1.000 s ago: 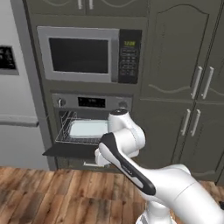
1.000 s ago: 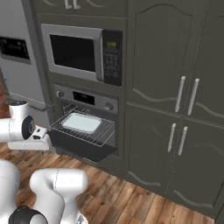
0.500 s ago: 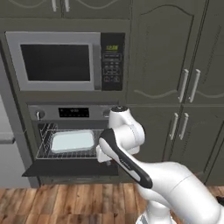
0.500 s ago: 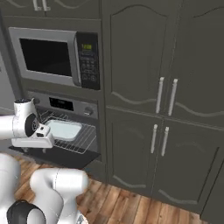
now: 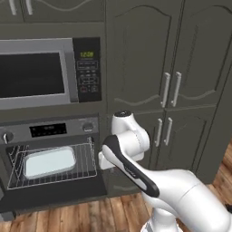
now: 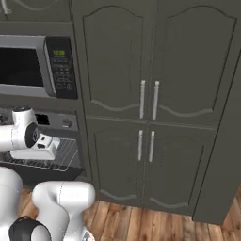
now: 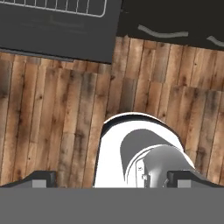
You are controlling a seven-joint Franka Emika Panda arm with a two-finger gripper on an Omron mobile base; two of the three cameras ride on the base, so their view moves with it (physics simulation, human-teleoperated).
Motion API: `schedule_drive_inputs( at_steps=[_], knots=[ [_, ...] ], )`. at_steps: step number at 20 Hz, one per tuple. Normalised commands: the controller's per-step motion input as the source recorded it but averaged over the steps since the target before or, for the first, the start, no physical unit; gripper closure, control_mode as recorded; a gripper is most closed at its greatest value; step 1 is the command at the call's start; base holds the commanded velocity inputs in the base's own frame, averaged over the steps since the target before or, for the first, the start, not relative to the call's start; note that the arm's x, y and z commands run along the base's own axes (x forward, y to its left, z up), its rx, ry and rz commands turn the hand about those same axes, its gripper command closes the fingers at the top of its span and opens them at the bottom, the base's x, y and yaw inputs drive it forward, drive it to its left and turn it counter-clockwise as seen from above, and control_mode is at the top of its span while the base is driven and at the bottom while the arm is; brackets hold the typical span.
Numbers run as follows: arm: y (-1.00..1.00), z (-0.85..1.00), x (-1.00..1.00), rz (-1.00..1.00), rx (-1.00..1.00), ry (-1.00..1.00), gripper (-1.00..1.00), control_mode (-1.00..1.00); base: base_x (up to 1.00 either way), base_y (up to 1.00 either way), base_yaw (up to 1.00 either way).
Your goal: Take the baked cake out of the oven and place it on the plate for cooling. Then close the oven door.
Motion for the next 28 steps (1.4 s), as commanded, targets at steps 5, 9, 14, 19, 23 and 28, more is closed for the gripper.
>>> schedule_drive_inputs(
  at_steps=[5,9,14,19,23,28],
  knots=[
    [0.00,0.00,0.00,0.00,0.00,0.00,-1.00,1.00,0.38,-0.22,-0.21],
    [0.00,0.00,0.00,0.00,0.00,0.00,-1.00,1.00,0.31,-0.11,0.00],
    [0.00,0.00,0.00,0.00,0.00,0.00,-1.00,1.00,0.26,-0.23,0.00],
    [0.00,0.00,0.00,0.00,0.00,0.00,-1.00,1.00,0.46,-0.34,-0.03],
    [0.00,0.00,0.00,0.00,0.00,0.00,-1.00,1.00,0.55,-0.21,-0.01],
    [0.00,0.00,0.00,0.00,0.00,0.00,-1.00,1.00,0.38,0.07,0.00]
  ],
)
